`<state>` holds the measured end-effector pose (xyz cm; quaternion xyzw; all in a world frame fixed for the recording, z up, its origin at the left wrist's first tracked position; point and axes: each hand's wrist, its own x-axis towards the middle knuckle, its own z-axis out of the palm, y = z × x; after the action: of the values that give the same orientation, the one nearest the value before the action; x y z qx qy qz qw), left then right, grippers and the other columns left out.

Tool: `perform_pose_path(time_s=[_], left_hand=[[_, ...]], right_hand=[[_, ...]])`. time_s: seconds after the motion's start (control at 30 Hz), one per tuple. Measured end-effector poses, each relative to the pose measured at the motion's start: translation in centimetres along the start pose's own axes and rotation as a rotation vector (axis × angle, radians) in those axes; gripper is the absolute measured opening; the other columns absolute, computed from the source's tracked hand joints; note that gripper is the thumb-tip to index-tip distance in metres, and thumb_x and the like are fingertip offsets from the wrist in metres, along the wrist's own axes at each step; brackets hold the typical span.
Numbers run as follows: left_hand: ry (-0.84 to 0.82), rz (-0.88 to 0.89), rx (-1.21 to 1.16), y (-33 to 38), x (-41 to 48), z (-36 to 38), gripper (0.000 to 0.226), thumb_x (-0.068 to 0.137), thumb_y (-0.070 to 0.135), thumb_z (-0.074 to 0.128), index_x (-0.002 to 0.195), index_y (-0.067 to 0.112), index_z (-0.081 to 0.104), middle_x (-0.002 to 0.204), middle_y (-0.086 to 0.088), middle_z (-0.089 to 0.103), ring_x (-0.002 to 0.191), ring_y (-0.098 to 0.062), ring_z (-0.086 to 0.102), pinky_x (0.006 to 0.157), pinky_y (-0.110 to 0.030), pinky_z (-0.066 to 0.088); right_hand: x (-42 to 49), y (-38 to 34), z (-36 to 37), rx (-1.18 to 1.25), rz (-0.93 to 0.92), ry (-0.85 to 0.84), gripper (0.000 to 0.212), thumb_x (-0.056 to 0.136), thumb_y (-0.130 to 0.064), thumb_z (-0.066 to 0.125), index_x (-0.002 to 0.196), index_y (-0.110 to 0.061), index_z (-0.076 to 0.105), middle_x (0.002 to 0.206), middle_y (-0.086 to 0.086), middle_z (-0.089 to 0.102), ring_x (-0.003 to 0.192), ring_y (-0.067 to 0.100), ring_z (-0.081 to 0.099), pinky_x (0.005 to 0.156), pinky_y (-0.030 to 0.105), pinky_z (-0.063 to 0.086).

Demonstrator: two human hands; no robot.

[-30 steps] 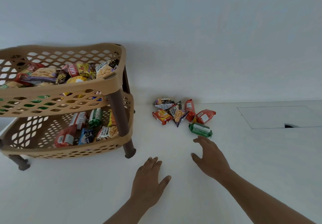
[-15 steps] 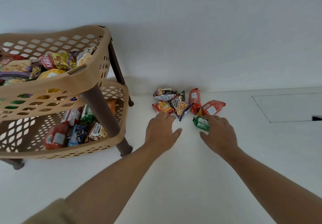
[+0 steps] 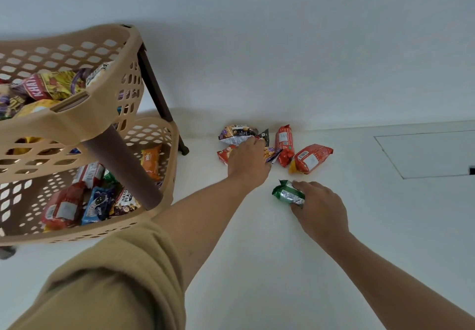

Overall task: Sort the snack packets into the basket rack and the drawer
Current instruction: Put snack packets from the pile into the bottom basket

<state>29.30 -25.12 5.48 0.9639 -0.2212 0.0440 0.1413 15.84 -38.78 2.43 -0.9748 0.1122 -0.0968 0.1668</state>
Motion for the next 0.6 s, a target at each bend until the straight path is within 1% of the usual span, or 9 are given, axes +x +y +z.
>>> perform_pose_path(time_s=[0.1,0.13,0.17,0.23,0.3,0.4,0.53,0.6], left_hand=[[-0.057,0.024,-0.008,0.1,0.6,0.9,0.058,0.089,0.033,0.067,0.141,0.02,0.045,0.146,-0.006,0.044,0.133,-0.026,0.042,0.103,-0.04,0.038],[-0.059,0.028,-0.005,0.2,0.6,1.1,0.06,0.09,0.031,0.067,0.144,0.022,0.043,0.149,-0.007,0.041,0.135,-0.027,0.04,0.106,-0.04,0.037],[-0.055,0.025,-0.003,0.3,0.6,1.3,0.06,0.09,0.029,0.067,0.145,0.024,0.042,0.151,-0.007,0.04,0.136,-0.027,0.039,0.106,-0.039,0.037],[-0.054,0.015,-0.008,0.4,0.6,1.7,0.057,0.09,0.023,0.066,0.143,0.026,0.045,0.149,-0.006,0.042,0.135,-0.026,0.04,0.1,-0.039,0.043],[-0.039,0.001,-0.025,0.5,0.3,1.8,0.049,0.091,0.013,0.064,0.136,0.025,0.053,0.139,-0.004,0.05,0.126,-0.025,0.047,0.089,-0.039,0.049],[0.018,0.009,-0.041,0.5,-0.1,1.6,0.035,0.09,0.003,0.055,0.119,0.021,0.064,0.117,-0.002,0.06,0.106,-0.024,0.056,0.073,-0.036,0.051],[0.023,0.066,-0.039,0.3,-0.8,0.8,0.028,0.09,0.001,0.053,0.103,0.019,0.07,0.099,-0.003,0.068,0.09,-0.025,0.062,0.068,-0.038,0.053],[0.034,0.1,-0.044,0.1,-1.4,0.4,0.024,0.089,0.003,0.054,0.096,0.018,0.07,0.091,-0.004,0.069,0.086,-0.026,0.062,0.063,-0.035,0.05]], right_hand=[[-0.1,-0.1,0.2,-0.002,-0.005,0.006,0.048,0.077,-0.025,0.071,0.124,-0.025,0.063,0.1,0.002,0.069,0.086,0.027,0.062,0.07,0.034,0.048],[-0.2,-0.1,0.2,-0.001,-0.007,0.007,0.048,0.077,-0.025,0.071,0.124,-0.024,0.063,0.099,0.003,0.069,0.086,0.027,0.061,0.071,0.035,0.048],[-0.2,-0.1,0.3,0.003,-0.014,0.009,0.048,0.077,-0.024,0.072,0.124,-0.023,0.063,0.099,0.004,0.069,0.086,0.028,0.061,0.072,0.036,0.048],[-0.4,0.0,0.6,0.011,-0.031,0.013,0.05,0.077,-0.022,0.073,0.126,-0.02,0.062,0.099,0.005,0.068,0.086,0.028,0.059,0.074,0.036,0.048],[-0.5,0.1,0.8,0.02,-0.038,0.017,0.051,0.077,-0.021,0.074,0.126,-0.019,0.062,0.1,0.006,0.068,0.086,0.027,0.059,0.075,0.037,0.047],[-0.8,0.1,1.0,0.038,-0.038,0.032,0.051,0.077,-0.02,0.075,0.126,-0.017,0.062,0.099,0.007,0.068,0.085,0.027,0.058,0.074,0.037,0.047],[-1.2,0.0,1.2,0.058,-0.043,0.045,0.053,0.075,-0.018,0.076,0.127,-0.016,0.062,0.099,0.007,0.067,0.086,0.027,0.057,0.075,0.037,0.046],[-1.6,-0.2,1.2,0.062,-0.042,0.048,0.054,0.075,-0.018,0.077,0.127,-0.016,0.062,0.1,0.006,0.067,0.086,0.026,0.058,0.075,0.036,0.046]])
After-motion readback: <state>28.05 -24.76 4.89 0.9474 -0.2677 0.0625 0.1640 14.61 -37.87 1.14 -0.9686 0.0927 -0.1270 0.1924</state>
